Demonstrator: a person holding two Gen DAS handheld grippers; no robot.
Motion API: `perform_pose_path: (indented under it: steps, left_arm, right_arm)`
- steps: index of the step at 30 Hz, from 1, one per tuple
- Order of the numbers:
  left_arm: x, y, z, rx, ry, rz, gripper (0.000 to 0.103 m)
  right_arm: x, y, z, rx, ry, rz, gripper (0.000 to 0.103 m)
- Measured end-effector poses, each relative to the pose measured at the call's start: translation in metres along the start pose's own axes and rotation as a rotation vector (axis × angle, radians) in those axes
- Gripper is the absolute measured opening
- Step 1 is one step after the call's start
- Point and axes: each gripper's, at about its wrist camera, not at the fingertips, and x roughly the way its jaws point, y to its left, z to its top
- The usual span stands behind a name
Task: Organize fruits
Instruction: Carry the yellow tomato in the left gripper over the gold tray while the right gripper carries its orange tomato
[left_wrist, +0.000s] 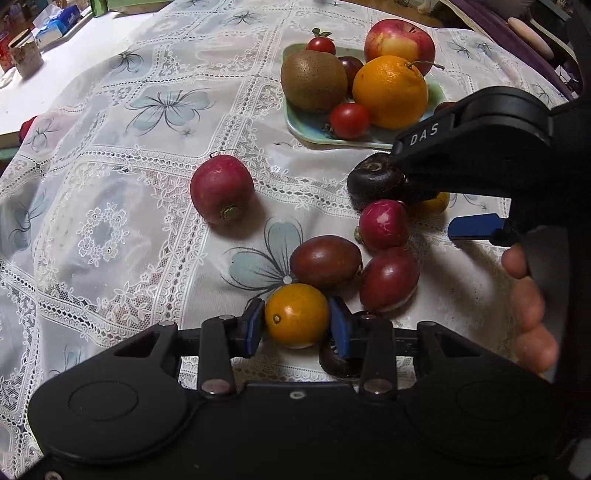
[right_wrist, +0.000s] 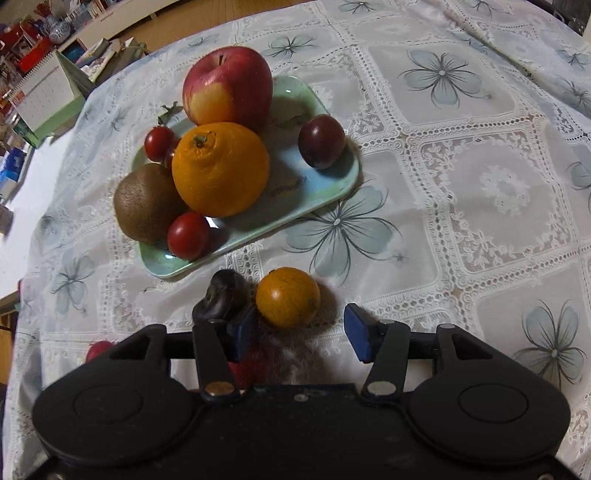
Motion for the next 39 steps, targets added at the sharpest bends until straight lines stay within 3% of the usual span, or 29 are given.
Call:
perform_pose_path:
  steps: [3, 4, 5, 15, 26, 33, 39]
  left_arm:
    - [-0.001, -0.001, -0.001, 0.014, -0.007, -0.006, 0.046]
    - [-0.001, -0.001, -0.002, 0.020, -0.011, -0.007, 0.046]
    - [-0.001, -0.001, -0.002, 0.028, -0.013, -0.008, 0.046]
    - [-0.022, 0.000, -0.004, 0.061, -0.011, -0.040, 0.045]
    - [-0.078, 0.013, -0.011, 0.085, -0.085, -0.094, 0.045]
    - [-0.108, 0.021, -0.041, 0.146, -0.111, -0.127, 0.045]
    - [-0.124, 0.035, -0.077, 0.147, -0.123, -0.134, 0.045]
  right_arm:
    - [-0.002, 0.002, -0.002, 0.001, -0.023, -0.014, 0.053]
    - [-0.004, 0.003, -0.003, -0.020, -0.038, 0.002, 0.040]
    - [-0.005, 0.003, -0.004, -0.044, -0.040, 0.011, 0.037]
    - [-0.036, -0.024, -0.017, 0.031, -0.047, 0.062, 0.037]
    - [-0.088, -0.049, -0.048, 0.018, -0.081, 0.150, 0.037]
    - [-0.109, -0.060, -0.079, 0.002, -0.066, 0.196, 0.037]
    - [-0.124, -0.062, -0.121, -0.057, -0.071, 0.183, 0.037]
